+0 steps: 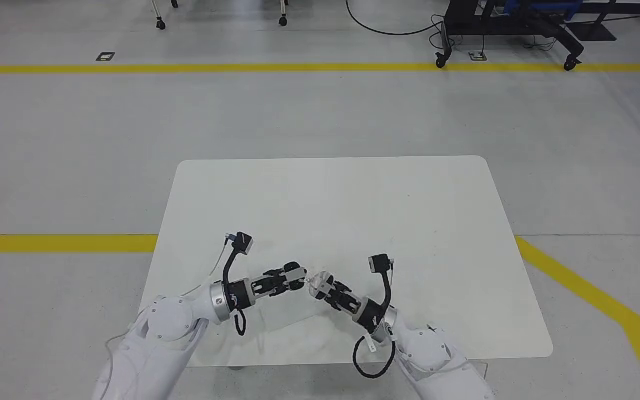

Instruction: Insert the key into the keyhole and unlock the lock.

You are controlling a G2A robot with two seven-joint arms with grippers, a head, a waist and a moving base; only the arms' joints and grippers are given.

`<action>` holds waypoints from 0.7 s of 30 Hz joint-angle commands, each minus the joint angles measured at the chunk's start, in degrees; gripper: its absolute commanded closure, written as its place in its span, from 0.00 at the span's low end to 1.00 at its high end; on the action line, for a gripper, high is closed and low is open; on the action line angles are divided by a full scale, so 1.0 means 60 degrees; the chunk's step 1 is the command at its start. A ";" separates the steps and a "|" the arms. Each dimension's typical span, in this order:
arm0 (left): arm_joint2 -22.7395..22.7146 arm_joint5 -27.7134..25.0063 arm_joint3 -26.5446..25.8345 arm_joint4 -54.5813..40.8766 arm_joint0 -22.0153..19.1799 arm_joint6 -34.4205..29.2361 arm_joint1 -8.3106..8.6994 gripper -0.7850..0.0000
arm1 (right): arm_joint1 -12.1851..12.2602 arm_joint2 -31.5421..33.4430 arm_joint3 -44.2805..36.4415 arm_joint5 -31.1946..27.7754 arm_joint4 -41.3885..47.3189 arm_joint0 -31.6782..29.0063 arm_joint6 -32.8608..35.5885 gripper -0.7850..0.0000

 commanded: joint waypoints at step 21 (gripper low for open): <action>-0.0241 0.0035 -0.0075 0.0336 0.0147 0.0016 0.0105 0.43 | 0.0098 0.0144 -0.0132 -0.0119 0.0827 -0.0108 0.0976 1.00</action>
